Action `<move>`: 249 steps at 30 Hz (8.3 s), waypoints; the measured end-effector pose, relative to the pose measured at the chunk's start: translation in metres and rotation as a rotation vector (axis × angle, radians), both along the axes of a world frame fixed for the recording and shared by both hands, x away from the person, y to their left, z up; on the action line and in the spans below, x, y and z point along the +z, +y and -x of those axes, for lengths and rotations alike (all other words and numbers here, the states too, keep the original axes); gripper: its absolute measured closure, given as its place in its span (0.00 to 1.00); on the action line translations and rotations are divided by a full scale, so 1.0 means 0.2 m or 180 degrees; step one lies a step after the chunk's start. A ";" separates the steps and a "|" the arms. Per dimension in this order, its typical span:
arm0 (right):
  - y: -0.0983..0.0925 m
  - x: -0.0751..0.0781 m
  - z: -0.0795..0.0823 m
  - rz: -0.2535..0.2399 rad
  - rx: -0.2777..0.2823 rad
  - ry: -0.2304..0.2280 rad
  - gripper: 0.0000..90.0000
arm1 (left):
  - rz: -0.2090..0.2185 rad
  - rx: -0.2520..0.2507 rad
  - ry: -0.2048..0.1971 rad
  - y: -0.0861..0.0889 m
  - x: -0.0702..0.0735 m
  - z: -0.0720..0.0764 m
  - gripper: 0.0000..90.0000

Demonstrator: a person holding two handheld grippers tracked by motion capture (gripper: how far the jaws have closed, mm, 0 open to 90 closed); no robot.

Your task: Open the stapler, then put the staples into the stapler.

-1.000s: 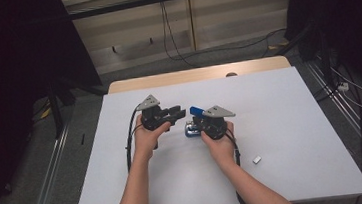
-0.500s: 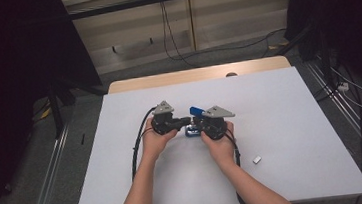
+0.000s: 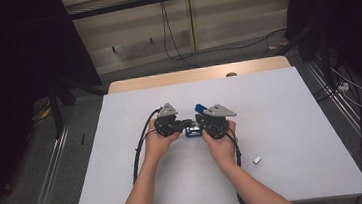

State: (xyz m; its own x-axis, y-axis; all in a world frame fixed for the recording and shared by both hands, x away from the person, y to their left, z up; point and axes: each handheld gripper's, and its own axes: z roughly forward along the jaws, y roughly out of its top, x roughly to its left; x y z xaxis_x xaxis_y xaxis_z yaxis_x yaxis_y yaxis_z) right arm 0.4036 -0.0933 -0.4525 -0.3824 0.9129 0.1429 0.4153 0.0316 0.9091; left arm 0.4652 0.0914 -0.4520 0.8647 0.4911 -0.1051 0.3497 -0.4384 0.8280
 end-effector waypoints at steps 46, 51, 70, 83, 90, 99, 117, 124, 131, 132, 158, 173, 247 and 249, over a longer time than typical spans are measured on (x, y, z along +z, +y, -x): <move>-0.37 -0.01 0.04 0.0520 -0.0166 0.0228 1.00 | 0.0066 0.0013 -0.0103 0.00 0.03 0.02 1.00; -0.38 0.01 0.04 0.0642 -0.0008 0.0173 1.00 | 0.0165 0.0126 -0.0102 0.02 0.06 0.02 0.85; -0.64 0.09 0.21 0.0367 0.0401 0.0051 0.57 | 0.0238 0.0350 0.0166 0.08 0.14 0.07 0.35; -0.78 0.09 0.34 0.0372 0.0504 0.0079 0.32 | 0.0173 0.0458 0.0182 0.11 0.18 0.13 0.20; -0.79 0.08 0.37 0.0368 0.0606 0.0114 0.27 | 0.0117 0.0541 0.0195 0.15 0.19 0.17 0.17; -0.83 0.06 0.43 0.0357 0.0689 0.0150 0.17 | 0.0119 0.0658 0.0185 0.23 0.18 0.22 0.14; -0.92 0.03 0.51 0.0373 0.0883 0.0241 0.09 | 0.0040 0.0654 0.0085 0.23 0.18 0.26 0.14; -0.92 0.03 0.51 0.0390 0.0989 0.0223 0.08 | 0.0073 0.0687 0.0078 0.24 0.17 0.25 0.14; -0.93 0.02 0.52 0.0431 0.1024 0.0238 0.08 | 0.0096 0.0700 0.0075 0.25 0.17 0.24 0.14; -0.94 0.02 0.53 0.0457 0.1041 0.0252 0.08 | 0.0131 0.0707 0.0063 0.25 0.17 0.24 0.14; -0.87 -0.03 0.53 0.1038 0.1694 0.0442 0.54 | 0.0067 0.0755 0.0094 0.28 0.17 0.26 0.14; -0.87 -0.05 0.50 0.0853 0.1891 0.0484 0.63 | 0.0124 0.0775 0.0100 0.29 0.17 0.26 0.14; -0.84 0.05 0.41 0.0731 0.1994 0.0675 0.89 | 0.0080 0.0804 0.0045 0.33 0.20 0.27 0.14; -0.83 0.06 0.40 0.0766 0.2014 0.0677 0.89 | 0.0096 0.0805 0.0024 0.33 0.21 0.27 0.14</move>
